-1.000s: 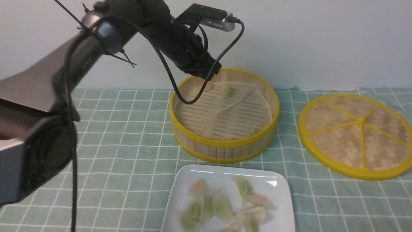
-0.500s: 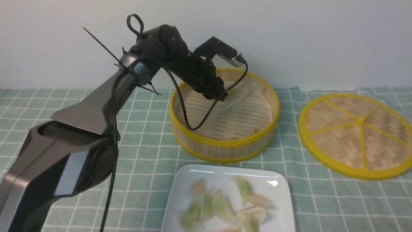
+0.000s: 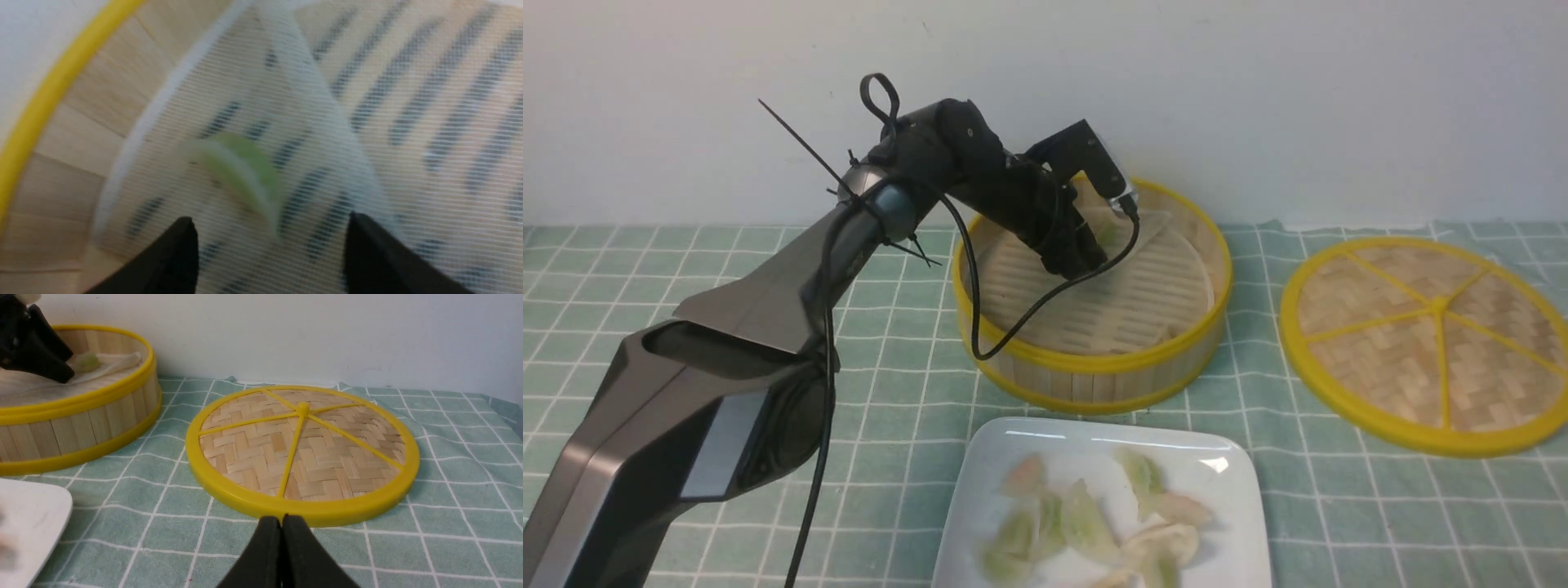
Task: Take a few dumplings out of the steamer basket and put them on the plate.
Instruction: Use the left arm to grab a dumpling from the steamer, then use the left arm to put the dumpling into the plate
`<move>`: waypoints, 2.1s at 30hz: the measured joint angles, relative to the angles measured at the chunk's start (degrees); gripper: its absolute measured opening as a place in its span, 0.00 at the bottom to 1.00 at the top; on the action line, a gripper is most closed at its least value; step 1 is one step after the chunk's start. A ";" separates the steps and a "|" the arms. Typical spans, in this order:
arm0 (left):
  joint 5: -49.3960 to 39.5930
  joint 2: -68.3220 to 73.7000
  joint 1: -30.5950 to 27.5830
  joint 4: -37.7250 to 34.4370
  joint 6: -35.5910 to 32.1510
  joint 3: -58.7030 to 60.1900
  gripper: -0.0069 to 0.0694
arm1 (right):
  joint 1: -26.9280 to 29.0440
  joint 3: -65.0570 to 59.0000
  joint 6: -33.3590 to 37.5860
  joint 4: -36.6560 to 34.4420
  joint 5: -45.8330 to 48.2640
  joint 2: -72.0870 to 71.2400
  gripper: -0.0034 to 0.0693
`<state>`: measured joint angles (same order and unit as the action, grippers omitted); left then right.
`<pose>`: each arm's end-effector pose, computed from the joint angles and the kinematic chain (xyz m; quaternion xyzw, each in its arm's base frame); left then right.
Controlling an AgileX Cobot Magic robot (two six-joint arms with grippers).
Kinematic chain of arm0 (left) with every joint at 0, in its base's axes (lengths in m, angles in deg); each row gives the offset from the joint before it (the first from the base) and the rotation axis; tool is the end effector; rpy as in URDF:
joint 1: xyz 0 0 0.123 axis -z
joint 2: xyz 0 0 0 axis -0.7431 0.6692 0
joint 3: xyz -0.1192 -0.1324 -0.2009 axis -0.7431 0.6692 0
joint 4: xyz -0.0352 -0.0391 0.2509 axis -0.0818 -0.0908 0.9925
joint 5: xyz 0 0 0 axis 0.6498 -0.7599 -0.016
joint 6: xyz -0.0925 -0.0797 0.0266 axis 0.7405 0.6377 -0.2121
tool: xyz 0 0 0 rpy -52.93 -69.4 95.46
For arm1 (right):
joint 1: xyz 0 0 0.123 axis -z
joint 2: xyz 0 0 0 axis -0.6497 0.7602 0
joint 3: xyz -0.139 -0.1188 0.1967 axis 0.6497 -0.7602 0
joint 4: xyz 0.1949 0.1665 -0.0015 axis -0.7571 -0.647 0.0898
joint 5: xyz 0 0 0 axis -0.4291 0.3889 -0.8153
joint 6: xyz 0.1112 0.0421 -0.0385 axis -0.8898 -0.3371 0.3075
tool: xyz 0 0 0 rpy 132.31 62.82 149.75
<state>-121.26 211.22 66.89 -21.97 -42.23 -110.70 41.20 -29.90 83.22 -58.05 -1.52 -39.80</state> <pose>0.5399 -0.2350 0.1198 0.5113 0.7701 -0.1171 0.3631 0.1060 0.0012 0.1634 -0.0053 0.8031 0.0015 0.5959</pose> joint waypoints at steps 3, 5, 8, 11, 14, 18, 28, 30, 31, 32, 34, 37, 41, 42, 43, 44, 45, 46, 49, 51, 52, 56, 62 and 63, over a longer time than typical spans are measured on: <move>0.45 0.11 0.00 -0.07 -0.36 0.00 0.67 | 0.00 0.00 0.00 0.00 0.00 0.00 0.03; 0.79 0.35 0.00 -0.75 -0.43 0.00 0.67 | 0.00 0.00 0.00 0.00 0.00 0.00 0.03; 1.20 0.83 -0.13 -3.24 -1.78 0.00 0.67 | 0.00 0.00 0.00 0.00 0.00 0.00 0.03; 1.33 0.97 -0.18 -5.01 -2.81 0.00 0.65 | 0.00 0.00 0.00 0.00 0.00 0.00 0.03; 4.18 1.21 -0.10 -6.07 -3.17 0.00 0.52 | 0.00 0.00 0.00 0.00 0.00 0.00 0.03; 5.90 1.94 -0.10 -7.66 -3.01 -0.05 0.23 | 0.00 0.00 0.00 0.00 0.00 0.00 0.03; 0.04 -3.69 -2.82 -6.44 7.84 -0.05 0.08 | 0.00 0.00 0.00 0.00 0.00 0.00 0.03; -3.24 -6.14 -3.63 -5.12 9.45 -0.05 0.08 | 0.00 0.00 0.00 0.00 0.00 0.00 0.03; -4.92 -7.17 -3.90 -4.62 10.26 -0.05 0.08 | 0.00 0.00 0.00 0.00 0.00 0.00 0.03; -6.83 -8.22 -4.25 -3.99 11.03 -0.05 0.08 | 0.00 0.00 0.00 0.00 0.00 0.00 0.03; -13.17 -11.04 -4.72 -3.23 12.92 -0.05 0.08 | 0.00 0.00 0.00 0.00 0.00 0.00 0.03; -19.06 -14.77 -4.84 -2.32 14.12 -0.05 0.08 | 0.00 0.00 0.00 0.00 0.00 0.00 0.03; -20.31 -19.39 -4.84 -0.55 19.29 -0.05 0.08 | 0.00 0.00 0.00 0.00 0.00 0.00 0.03; -20.37 -20.07 -4.84 0.45 20.96 -0.13 0.08 | 0.00 0.00 0.00 0.00 0.00 0.00 0.03; -20.37 -20.22 -4.84 0.45 21.44 -0.12 0.08 | 0.00 0.00 0.00 0.00 0.00 0.00 0.03; -20.62 -21.24 -4.84 2.90 25.72 -0.14 0.08 | 0.00 0.00 -0.20 0.00 0.00 0.00 0.03; -20.58 -21.38 -4.84 3.20 26.29 -0.14 0.08 | 0.00 0.00 -0.26 0.00 0.00 0.00 0.03; -20.81 -22.61 -4.79 5.41 30.10 0.78 0.08 | 0.00 0.00 -0.40 0.00 0.00 0.00 0.03; -20.86 -27.18 -4.79 8.58 33.20 8.42 0.08 | 0.00 0.00 -0.46 0.00 0.00 0.00 0.03; -20.86 -30.79 -4.79 8.53 33.28 16.25 0.08 | 0.00 0.00 -0.47 0.00 0.00 0.00 0.03; -20.86 -33.01 -4.73 8.11 33.03 20.57 0.08 | 0.00 0.00 -0.52 0.00 0.00 0.00 0.03; -20.86 -41.41 -3.79 5.49 32.19 36.76 0.08 | 0.00 0.00 -0.58 0.00 0.00 0.00 0.03; -20.14 -48.94 0.56 3.37 31.94 56.36 0.08 | 0.00 0.00 -0.58 0.00 0.00 0.00 0.03; -19.95 -49.08 0.79 3.37 31.86 56.87 0.08 | 0.00 0.00 -0.58 0.00 0.00 0.00 0.03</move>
<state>-141.21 162.14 67.68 -18.60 -10.37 -53.83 41.20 -29.90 82.64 -58.05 -1.52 -39.80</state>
